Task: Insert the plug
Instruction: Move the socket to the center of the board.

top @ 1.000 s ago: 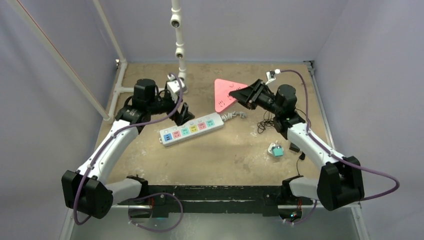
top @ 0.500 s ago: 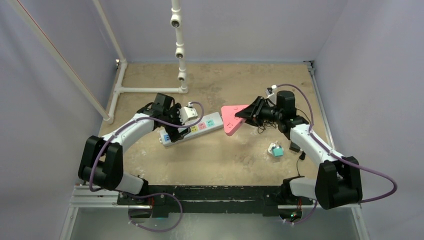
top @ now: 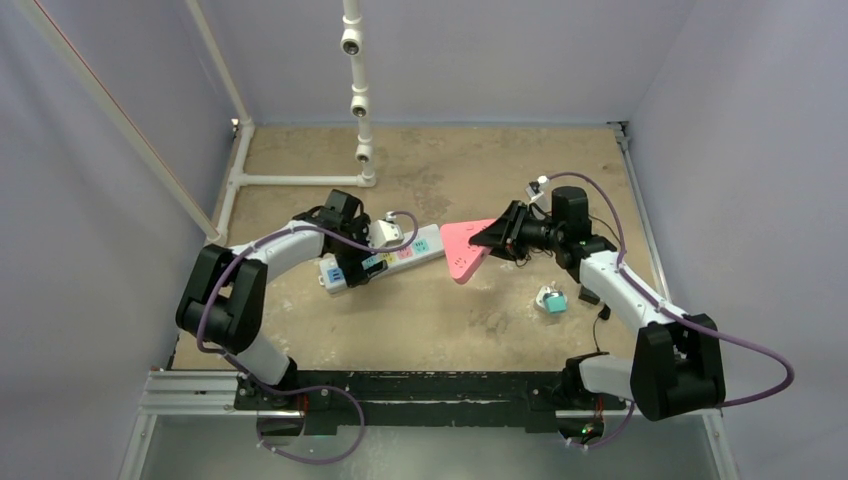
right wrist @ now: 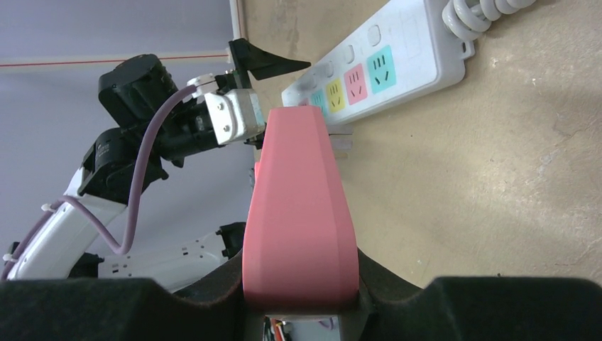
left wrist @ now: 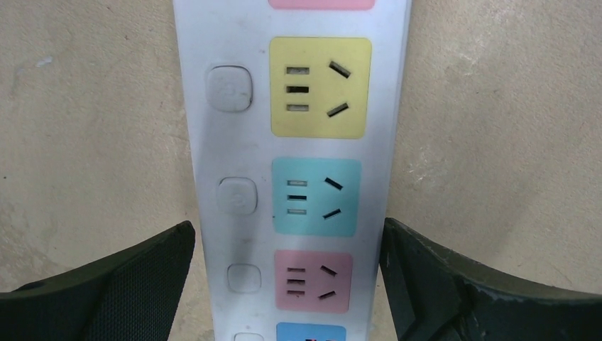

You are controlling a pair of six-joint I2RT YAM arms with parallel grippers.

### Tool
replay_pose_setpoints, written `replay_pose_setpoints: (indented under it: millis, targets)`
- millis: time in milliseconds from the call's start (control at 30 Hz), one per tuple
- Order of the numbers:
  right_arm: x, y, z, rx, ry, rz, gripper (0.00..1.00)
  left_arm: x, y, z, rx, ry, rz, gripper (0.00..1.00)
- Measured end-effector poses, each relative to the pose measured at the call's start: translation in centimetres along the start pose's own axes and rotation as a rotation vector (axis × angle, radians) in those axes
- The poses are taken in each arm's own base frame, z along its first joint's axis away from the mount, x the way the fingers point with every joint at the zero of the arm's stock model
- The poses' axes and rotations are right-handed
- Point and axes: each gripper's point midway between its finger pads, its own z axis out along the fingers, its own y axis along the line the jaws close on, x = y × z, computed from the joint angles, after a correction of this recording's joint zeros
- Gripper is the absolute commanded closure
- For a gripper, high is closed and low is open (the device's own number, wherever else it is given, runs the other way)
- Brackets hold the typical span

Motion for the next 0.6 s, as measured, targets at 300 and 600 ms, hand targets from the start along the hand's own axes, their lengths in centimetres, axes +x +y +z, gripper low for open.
replay_pose_setpoints:
  millis: [300, 600]
  targets:
    - [-0.1, -0.2, -0.1, -0.008, 0.008, -0.014, 1.00, -0.9, -0.8, 0.6, 0.033, 0.013, -0.117, 0.82]
    - [-1.9, -2.4, 1.4, -0.042, 0.006, 0.053, 1.00, -4.5, -3.8, 2.0, -0.033, 0.027, -0.272, 0.93]
